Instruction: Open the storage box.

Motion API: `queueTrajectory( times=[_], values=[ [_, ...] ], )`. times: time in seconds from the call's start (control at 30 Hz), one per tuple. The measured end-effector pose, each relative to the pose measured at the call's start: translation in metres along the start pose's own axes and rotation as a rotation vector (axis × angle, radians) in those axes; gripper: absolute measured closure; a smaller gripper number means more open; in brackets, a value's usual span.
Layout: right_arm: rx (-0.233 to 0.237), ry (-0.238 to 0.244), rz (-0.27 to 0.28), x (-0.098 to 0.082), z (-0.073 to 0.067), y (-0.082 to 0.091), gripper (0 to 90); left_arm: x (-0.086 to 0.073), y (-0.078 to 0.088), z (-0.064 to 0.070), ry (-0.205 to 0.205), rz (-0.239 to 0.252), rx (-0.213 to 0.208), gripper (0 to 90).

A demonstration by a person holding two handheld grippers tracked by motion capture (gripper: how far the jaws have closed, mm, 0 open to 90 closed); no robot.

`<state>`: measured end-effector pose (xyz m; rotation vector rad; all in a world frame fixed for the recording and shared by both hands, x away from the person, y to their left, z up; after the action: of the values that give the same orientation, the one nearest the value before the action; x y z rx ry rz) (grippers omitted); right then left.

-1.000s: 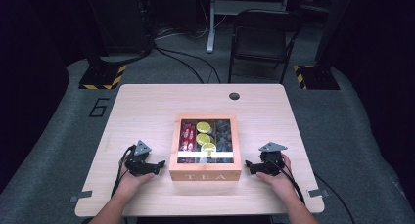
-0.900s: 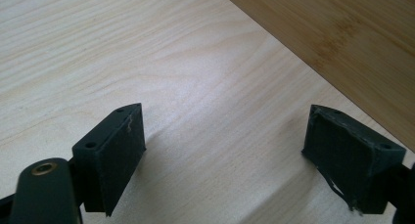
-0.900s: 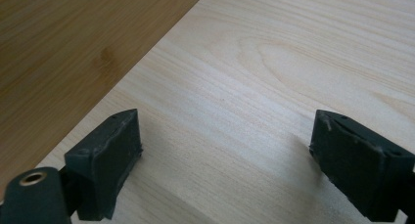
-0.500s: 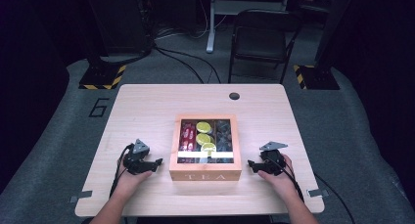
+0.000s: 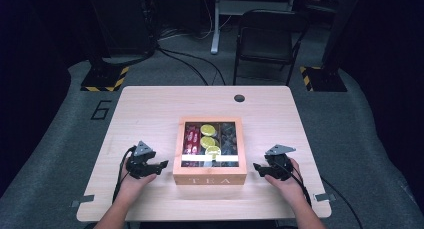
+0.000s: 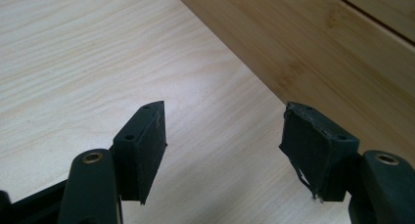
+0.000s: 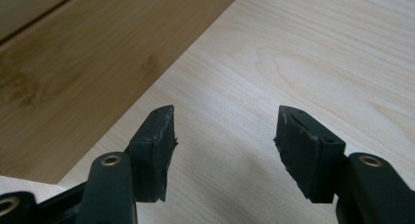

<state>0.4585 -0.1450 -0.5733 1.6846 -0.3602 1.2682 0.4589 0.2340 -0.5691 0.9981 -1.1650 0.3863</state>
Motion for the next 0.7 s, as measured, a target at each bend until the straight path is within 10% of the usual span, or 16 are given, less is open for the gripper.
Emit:
queueTrajectory(
  times=[0.7],
  values=[
    [0.054,0.013,0.066,0.017,-0.014,0.019,41.5,0.013,0.009,0.013,0.011,0.045,-0.018,36.2]
  ],
)
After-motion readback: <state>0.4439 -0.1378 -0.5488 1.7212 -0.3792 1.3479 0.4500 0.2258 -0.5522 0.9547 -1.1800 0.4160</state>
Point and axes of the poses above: each handheld gripper's, and its own axes: y roughly backward along the jaws, x roughly out of its top, z roughly to its right, the point moved 10 cm from there along -y, roughly forward along the jaws, and after that the axes turned 14 degrees about z, right-handed, at the moved point
